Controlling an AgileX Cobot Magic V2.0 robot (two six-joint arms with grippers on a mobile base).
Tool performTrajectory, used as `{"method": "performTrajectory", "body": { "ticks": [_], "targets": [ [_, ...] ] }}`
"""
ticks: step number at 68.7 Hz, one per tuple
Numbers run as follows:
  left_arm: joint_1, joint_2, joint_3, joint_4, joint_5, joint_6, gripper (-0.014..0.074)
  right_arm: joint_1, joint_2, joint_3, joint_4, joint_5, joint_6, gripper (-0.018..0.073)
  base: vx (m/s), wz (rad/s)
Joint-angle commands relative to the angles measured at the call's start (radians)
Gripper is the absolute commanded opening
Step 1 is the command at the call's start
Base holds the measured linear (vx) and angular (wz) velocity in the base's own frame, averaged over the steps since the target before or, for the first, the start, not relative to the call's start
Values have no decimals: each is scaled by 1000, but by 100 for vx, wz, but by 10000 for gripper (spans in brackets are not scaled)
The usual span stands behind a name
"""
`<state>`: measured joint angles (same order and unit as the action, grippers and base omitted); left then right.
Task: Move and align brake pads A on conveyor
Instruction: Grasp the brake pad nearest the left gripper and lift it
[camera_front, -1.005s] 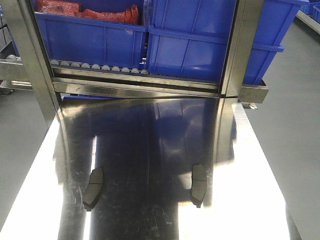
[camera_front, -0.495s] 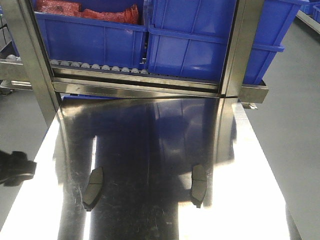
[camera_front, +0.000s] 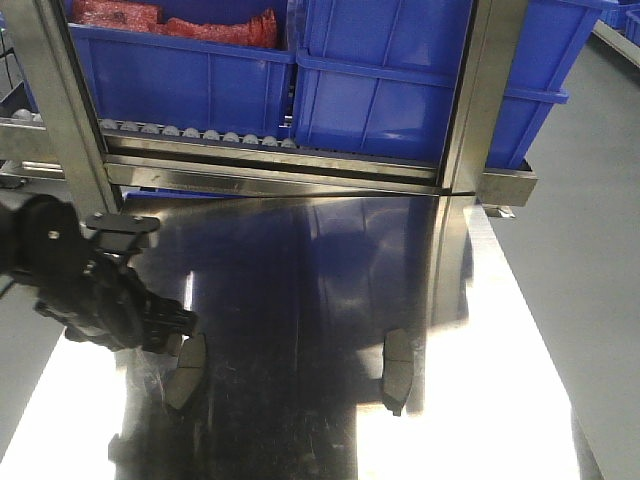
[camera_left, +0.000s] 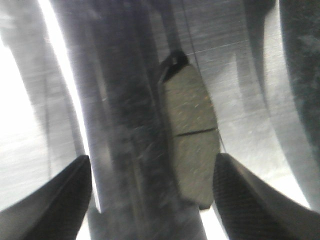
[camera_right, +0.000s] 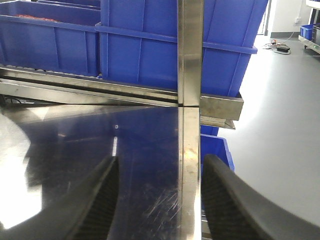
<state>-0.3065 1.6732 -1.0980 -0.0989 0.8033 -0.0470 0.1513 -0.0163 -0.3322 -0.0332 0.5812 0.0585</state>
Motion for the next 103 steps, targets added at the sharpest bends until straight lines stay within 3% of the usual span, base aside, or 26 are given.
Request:
{"method": "performTrajectory", "body": {
  "ticks": [1,24,52,62,77,89,103],
  "targets": [
    [-32,19,-53,-9,-25,-25,503,0,16,-26,-8,-70,-8,361,0,0],
    [-102,125,-124,-7,-21,-75,503,0,16,-26,-8,-70,-8,361,0,0],
    [-102,153,-125,3,-14,-173,503,0,16,-26,-8,-70,-8,361,0,0],
    [-102,169,-125,62,3,-242,503,0,16,-26,-8,-70,-8,361,0,0],
    [-102,202,-124,67,19,-242,484,0,16,-26,-8,-70,-8,361,0,0],
    [-114,206,-123,47,18,-222,374,0,16,-26,-8,-70,-8,361,0,0],
    [-133,206,-123,49,24,-222,79,0,16,-26,-8,-70,-8,361,0,0]
  ]
}}
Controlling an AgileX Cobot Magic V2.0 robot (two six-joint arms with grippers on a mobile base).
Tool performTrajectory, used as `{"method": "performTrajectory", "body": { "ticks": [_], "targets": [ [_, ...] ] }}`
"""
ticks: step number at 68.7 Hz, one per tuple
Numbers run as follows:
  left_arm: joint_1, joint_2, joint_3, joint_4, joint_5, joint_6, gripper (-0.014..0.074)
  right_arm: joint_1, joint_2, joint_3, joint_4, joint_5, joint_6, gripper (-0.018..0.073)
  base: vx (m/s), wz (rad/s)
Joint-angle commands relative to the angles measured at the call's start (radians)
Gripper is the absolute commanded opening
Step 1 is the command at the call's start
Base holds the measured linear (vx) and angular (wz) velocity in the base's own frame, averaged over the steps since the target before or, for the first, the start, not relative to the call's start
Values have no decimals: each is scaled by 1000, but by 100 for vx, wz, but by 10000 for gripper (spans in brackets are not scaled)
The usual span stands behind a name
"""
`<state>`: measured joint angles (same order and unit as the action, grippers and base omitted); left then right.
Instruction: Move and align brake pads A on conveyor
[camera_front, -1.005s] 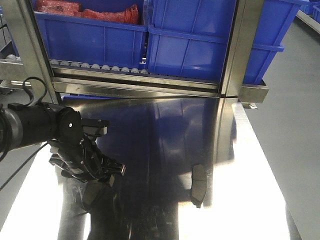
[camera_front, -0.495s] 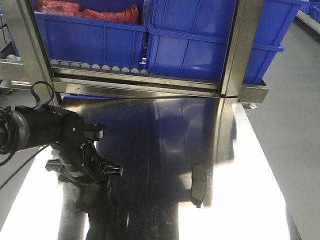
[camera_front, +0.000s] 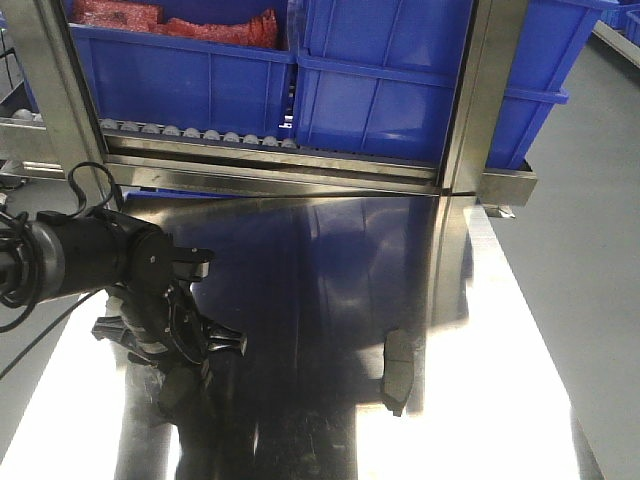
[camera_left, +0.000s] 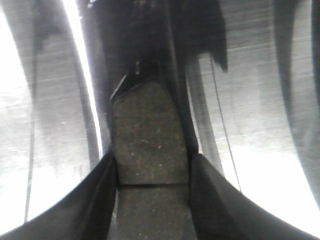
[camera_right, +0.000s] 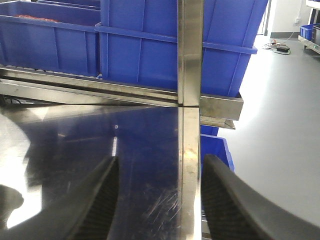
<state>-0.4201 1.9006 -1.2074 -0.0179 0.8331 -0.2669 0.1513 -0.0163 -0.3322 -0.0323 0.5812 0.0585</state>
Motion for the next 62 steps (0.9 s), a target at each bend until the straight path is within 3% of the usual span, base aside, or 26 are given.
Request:
{"method": "performTrajectory", "body": {
  "ticks": [1,4,24,36,62],
  "targets": [
    [-20,-23,-14,-29,-6,-2,56,0,16,-26,-9,-70,-8,361,0,0],
    [-26,-27,-14,-28,-4,-2,-10,0,16,-26,-9,-70,-8,361,0,0],
    [-67,-124,-6,-7,22,-6,-8,0,16,-26,-9,-70,-8,361,0,0],
    [-67,-246,85,6,-34,-41,-8,0,16,-26,-9,-70,-8,361,0,0],
    [-67,-674,372,178,-79,-198,-6,0,16,-26,-9,-70,-8,361,0,0]
  ]
}}
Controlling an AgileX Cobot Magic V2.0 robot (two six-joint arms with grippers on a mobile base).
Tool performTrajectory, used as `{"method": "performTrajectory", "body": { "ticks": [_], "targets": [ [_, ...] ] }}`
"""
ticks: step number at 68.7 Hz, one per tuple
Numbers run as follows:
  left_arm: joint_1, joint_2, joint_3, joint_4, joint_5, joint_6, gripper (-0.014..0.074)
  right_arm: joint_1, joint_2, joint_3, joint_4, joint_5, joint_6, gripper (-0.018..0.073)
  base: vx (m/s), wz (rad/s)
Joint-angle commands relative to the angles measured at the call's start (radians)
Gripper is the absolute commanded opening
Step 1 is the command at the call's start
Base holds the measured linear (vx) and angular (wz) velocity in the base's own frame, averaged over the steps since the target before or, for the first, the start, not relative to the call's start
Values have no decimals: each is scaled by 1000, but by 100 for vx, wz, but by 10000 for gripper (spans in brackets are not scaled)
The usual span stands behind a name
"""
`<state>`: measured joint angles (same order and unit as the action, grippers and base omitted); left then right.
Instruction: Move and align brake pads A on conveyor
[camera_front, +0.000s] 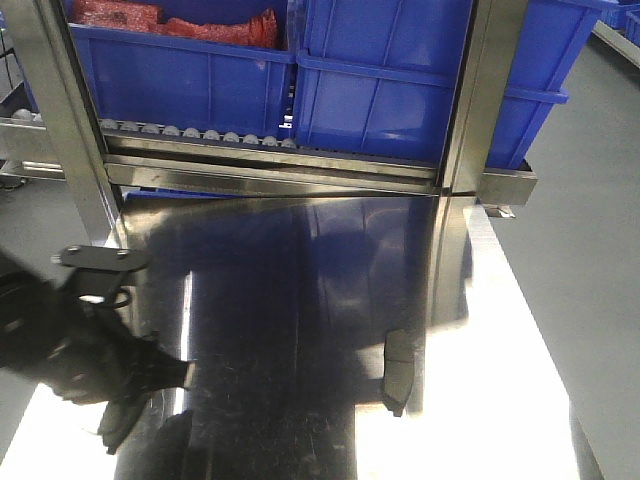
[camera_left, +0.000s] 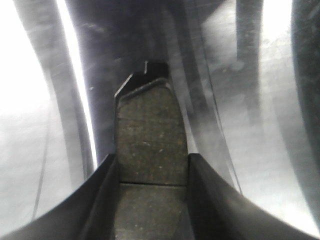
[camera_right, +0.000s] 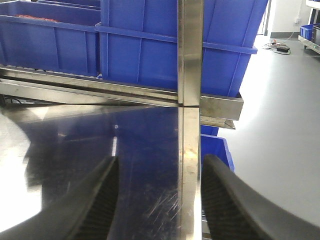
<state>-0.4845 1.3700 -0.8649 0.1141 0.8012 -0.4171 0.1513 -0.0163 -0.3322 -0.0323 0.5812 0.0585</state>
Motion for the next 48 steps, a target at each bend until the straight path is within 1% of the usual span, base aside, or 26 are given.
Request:
{"method": "performTrajectory", "body": {
  "ticks": [1,21,32,38,48],
  "targets": [
    [-2,-163,38,48,-48,-48,-6,0,16,-26,-9,-70,-8,361,0,0],
    [-2,-572,196,51,-53,-48,-6,0,16,-26,-9,-70,-8,361,0,0],
    [-2,-783,264,71,-21,-48,-6,0,16,-26,-9,-70,-8,361,0,0],
    [-2,-875,288,79,13,-46,-6,0,16,-26,-9,-70,-8,361,0,0],
    [-2,-1002,319,99,21,-43,-6,0,16,-26,-9,-70,-8,361,0,0]
  ]
}}
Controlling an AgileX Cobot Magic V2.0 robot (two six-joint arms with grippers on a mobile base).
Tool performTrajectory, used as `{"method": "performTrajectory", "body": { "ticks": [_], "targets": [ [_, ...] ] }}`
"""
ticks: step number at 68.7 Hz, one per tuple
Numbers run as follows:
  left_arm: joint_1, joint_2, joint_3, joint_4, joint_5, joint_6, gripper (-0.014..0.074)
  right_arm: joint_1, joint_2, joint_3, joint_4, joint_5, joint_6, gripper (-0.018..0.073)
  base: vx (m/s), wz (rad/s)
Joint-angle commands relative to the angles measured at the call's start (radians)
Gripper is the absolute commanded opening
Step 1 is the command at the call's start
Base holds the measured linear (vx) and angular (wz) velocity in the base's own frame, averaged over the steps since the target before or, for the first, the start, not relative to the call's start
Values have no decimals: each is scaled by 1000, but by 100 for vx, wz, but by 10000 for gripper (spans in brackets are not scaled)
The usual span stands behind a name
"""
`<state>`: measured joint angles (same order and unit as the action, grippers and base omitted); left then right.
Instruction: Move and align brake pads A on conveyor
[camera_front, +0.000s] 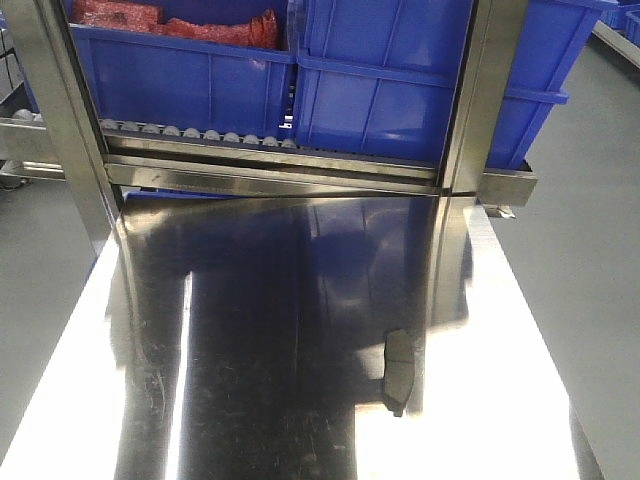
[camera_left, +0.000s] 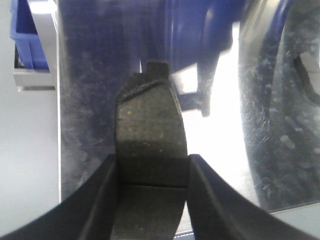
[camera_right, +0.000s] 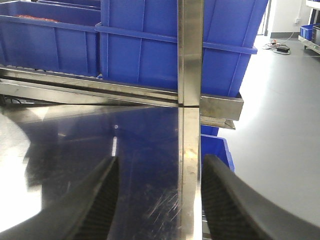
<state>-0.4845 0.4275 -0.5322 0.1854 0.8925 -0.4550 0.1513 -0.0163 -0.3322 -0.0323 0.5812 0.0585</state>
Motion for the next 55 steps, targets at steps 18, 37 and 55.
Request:
{"method": "performTrajectory", "body": {
  "ticks": [18,37,55],
  "targets": [
    [-2,-167,-9,31,-74,-5,-6,0,16,-26,-9,-70,-8,361,0,0],
    [-2,-167,-9,30,-66,-5,-6,0,16,-26,-9,-70,-8,361,0,0],
    [-2,-167,-9,30,-66,-5,-6,0,16,-26,-9,-72,-8,361,0,0]
  ]
}}
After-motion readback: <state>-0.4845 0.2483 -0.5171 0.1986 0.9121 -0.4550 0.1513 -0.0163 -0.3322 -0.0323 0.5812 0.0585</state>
